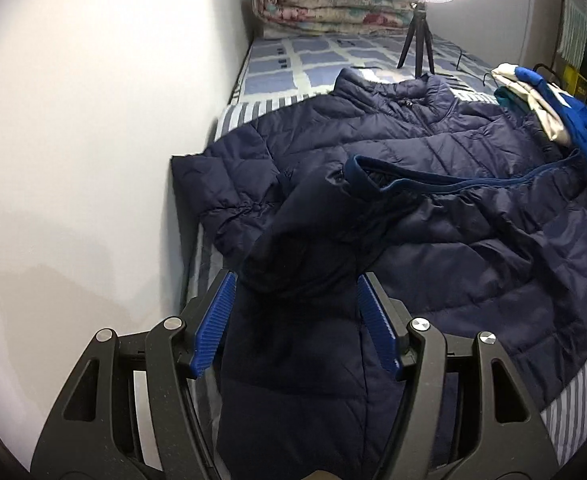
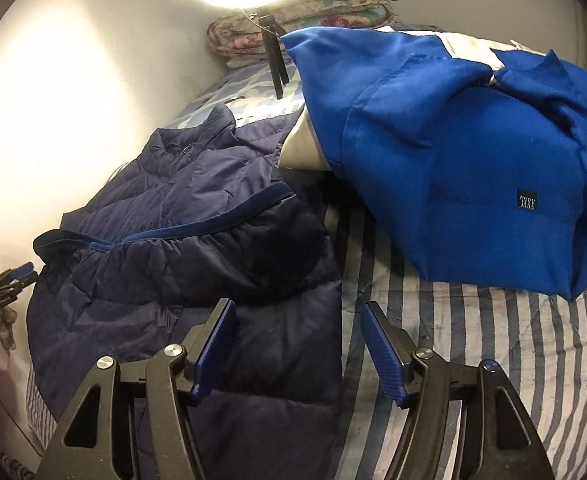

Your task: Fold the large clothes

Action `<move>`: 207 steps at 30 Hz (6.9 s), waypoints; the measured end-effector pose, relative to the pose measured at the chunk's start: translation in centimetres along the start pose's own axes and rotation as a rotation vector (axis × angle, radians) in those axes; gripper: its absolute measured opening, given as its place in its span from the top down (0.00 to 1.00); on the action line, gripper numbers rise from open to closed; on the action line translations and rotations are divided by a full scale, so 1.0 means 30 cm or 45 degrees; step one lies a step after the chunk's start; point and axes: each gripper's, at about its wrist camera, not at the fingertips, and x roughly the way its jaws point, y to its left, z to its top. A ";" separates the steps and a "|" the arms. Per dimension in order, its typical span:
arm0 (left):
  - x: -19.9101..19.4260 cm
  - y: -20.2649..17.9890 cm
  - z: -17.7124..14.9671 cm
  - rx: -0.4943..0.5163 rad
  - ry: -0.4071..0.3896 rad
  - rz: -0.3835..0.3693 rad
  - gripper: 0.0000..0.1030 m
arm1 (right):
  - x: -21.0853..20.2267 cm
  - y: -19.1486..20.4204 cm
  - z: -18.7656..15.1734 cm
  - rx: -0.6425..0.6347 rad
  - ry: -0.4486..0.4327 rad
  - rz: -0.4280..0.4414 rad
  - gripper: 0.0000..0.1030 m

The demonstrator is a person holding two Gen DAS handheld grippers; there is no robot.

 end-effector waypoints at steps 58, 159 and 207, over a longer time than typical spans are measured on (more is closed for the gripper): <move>0.640 0.039 0.556 0.049 -0.028 0.568 0.50 | 0.472 0.297 0.550 -0.625 -0.092 -0.914 0.92; -0.761 -0.120 -0.433 -0.217 -0.465 -0.030 0.49 | 0.178 1.447 0.069 -0.666 -0.196 0.210 0.98; -0.293 -0.051 0.004 -0.154 -0.224 0.152 0.49 | 0.298 0.753 -0.041 -0.136 0.141 0.329 0.26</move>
